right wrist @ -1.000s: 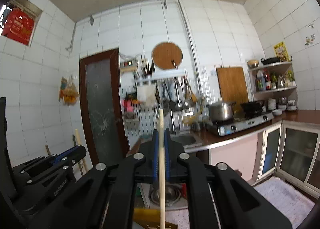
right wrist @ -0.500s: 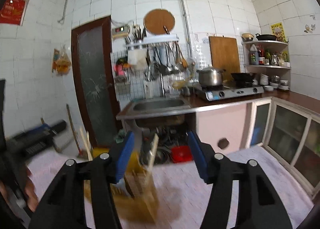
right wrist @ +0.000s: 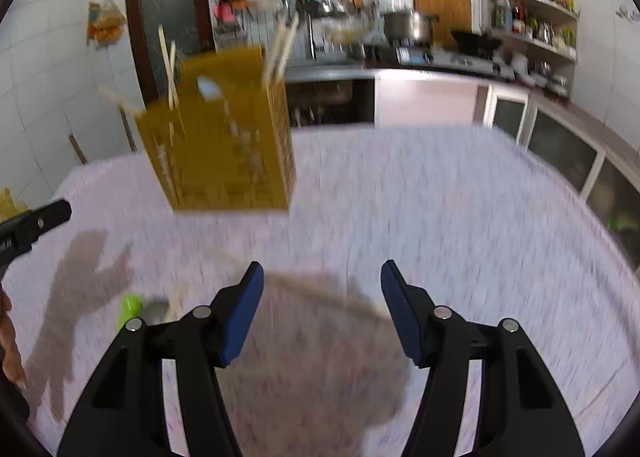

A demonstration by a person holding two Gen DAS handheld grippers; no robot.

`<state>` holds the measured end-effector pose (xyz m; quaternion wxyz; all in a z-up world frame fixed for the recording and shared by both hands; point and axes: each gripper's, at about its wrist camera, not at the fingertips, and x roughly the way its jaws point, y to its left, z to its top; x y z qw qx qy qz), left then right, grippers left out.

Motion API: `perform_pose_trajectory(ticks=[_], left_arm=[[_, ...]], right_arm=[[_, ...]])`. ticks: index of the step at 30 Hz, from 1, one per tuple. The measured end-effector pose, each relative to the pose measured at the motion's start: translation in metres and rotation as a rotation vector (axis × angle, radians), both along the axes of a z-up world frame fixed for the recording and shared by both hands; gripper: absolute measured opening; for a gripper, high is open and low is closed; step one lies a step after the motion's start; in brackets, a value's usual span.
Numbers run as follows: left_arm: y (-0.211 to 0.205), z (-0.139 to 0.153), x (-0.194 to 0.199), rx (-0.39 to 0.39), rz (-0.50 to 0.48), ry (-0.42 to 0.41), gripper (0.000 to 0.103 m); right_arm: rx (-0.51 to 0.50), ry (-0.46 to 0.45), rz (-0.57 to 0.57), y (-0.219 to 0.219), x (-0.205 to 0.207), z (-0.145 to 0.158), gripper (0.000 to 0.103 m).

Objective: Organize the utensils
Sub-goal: 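Open both tools to drop the chopsticks into the yellow holder, then close the left tool on the green frog-handled fork while the right tool grasps a chopstick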

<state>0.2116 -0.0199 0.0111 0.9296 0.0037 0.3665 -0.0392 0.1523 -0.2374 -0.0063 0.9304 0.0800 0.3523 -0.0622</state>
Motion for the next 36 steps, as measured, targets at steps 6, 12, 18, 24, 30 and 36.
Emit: perform_pose_trajectory(ticks=[6,12,18,24,30,36], left_arm=[[-0.014,-0.039,-0.023,0.022,-0.036,0.097,0.097],[-0.031,-0.055,-0.022,0.017,-0.073,0.172,0.074],[-0.038,-0.062,-0.018,0.01,-0.112,0.199,0.028],[-0.018,-0.059,-0.008,0.004,-0.09,0.212,0.019],[0.015,-0.059,-0.008,0.045,-0.067,0.212,0.02],[0.031,-0.06,-0.008,0.056,-0.056,0.21,0.02]], right_arm=[[0.02,0.059,-0.06,-0.003,-0.015,-0.018,0.06],[-0.004,0.064,-0.071,0.002,-0.021,-0.017,0.06],[0.006,0.066,-0.066,0.014,-0.022,-0.015,0.06],[0.016,0.071,-0.001,0.053,-0.008,-0.013,0.06],[0.011,0.098,0.065,0.087,0.003,-0.016,0.06],[0.006,0.163,0.07,0.105,0.011,-0.024,0.059]])
